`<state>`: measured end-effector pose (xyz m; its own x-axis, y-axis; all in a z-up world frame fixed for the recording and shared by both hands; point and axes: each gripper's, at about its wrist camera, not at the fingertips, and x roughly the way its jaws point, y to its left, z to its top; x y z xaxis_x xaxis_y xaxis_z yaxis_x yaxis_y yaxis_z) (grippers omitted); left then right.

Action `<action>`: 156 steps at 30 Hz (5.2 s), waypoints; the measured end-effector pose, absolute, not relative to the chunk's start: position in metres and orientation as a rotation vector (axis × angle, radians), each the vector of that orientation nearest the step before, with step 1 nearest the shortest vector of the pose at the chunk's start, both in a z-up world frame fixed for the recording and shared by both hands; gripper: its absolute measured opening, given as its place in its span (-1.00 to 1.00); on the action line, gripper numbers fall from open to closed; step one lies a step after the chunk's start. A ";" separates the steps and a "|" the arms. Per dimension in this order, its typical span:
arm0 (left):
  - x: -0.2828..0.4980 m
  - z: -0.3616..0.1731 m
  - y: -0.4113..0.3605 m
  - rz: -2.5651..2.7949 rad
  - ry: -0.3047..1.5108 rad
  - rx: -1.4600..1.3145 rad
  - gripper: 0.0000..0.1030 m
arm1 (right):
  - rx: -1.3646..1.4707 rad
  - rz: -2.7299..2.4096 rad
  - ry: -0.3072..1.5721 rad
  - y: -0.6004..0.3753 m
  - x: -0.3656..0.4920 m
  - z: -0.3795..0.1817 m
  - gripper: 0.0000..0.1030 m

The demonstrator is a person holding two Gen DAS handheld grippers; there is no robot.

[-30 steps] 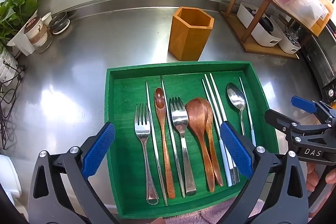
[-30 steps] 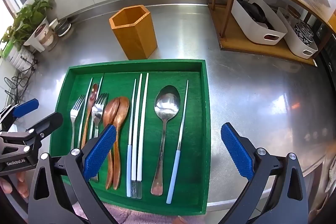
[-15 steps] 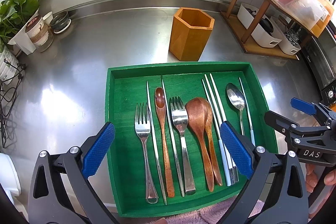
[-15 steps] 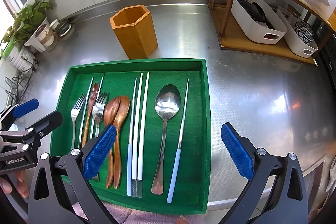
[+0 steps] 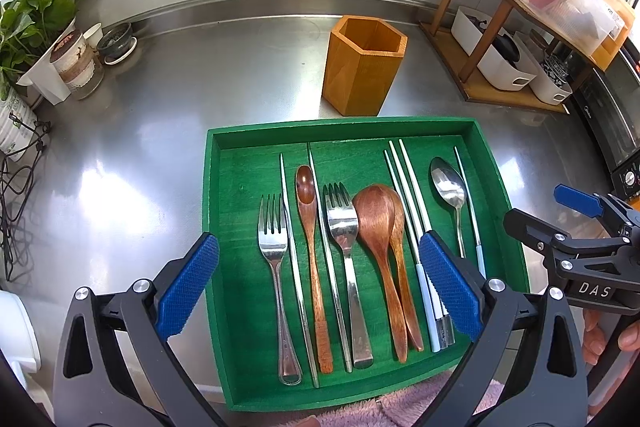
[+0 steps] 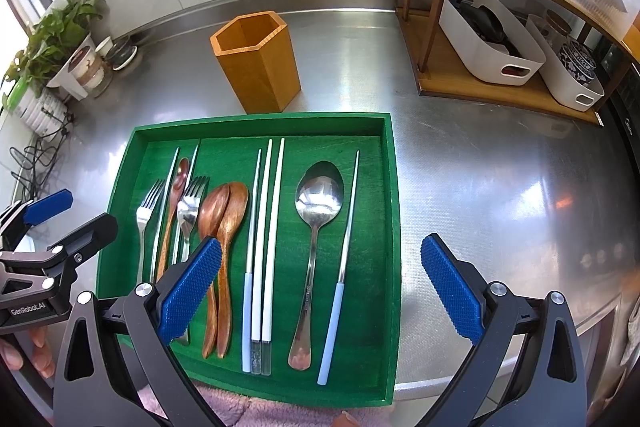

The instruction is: Organize utensils

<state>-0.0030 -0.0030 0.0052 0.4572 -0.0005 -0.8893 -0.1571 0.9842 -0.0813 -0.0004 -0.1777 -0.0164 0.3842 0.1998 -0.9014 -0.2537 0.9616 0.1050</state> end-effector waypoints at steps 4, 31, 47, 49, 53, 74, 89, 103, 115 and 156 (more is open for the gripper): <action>-0.003 0.006 -0.004 0.098 1.092 -0.158 0.84 | -0.052 0.288 1.141 -0.177 0.000 -0.016 0.93; -0.004 0.004 0.002 0.108 1.091 -0.167 0.84 | -0.058 0.286 1.140 -0.178 0.002 -0.014 0.93; -0.002 0.008 0.028 0.155 1.081 -0.202 0.68 | -0.049 0.240 1.143 -0.187 0.012 -0.014 0.79; -0.001 0.007 0.028 0.145 1.092 -0.202 0.60 | -0.057 0.245 1.141 -0.186 0.012 -0.014 0.79; 0.003 0.001 0.029 0.090 1.160 -0.233 0.22 | 0.029 0.275 1.216 -0.193 0.021 -0.019 0.51; 0.015 -0.071 0.061 0.097 1.515 -0.221 -0.62 | -0.049 0.315 1.656 -0.188 0.035 -0.104 -0.76; 0.031 -0.101 0.027 0.056 1.563 -0.173 -0.63 | -0.061 0.295 1.720 -0.184 0.044 -0.119 -0.83; 0.043 -0.108 0.009 0.075 1.601 -0.115 -0.72 | -0.134 0.253 1.792 -0.163 0.059 -0.128 -0.83; 0.026 -0.101 0.033 0.043 1.520 -0.154 -0.90 | -0.104 0.256 1.712 -0.160 0.053 -0.127 -0.89; 0.014 0.034 0.022 -0.098 0.858 -0.178 -0.90 | 0.105 0.607 0.926 -0.166 0.062 -0.007 -0.89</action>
